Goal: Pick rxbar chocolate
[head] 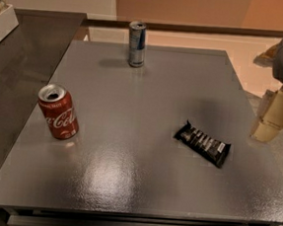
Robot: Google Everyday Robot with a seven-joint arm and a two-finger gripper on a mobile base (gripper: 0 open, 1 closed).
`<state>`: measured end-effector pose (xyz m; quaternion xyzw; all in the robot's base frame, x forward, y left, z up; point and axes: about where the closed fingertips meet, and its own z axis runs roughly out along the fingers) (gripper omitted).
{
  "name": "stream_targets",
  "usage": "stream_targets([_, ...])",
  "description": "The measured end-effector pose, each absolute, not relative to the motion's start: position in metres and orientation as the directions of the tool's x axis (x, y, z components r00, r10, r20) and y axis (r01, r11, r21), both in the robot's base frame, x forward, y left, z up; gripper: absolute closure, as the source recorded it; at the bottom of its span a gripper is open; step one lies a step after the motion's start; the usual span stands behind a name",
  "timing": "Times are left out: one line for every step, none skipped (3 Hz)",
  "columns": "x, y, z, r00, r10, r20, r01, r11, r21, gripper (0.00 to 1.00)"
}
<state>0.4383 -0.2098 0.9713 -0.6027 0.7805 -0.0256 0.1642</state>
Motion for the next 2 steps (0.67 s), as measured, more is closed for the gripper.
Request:
stream_targets([0.437,-0.195,0.955,-0.216,-0.940,-0.263,-0.932,0.279,-0.232,0.00])
stream_targets([0.440,-0.179,0.933,-0.223,-0.929,-0.296,-0.929,0.295,-0.224,0.00])
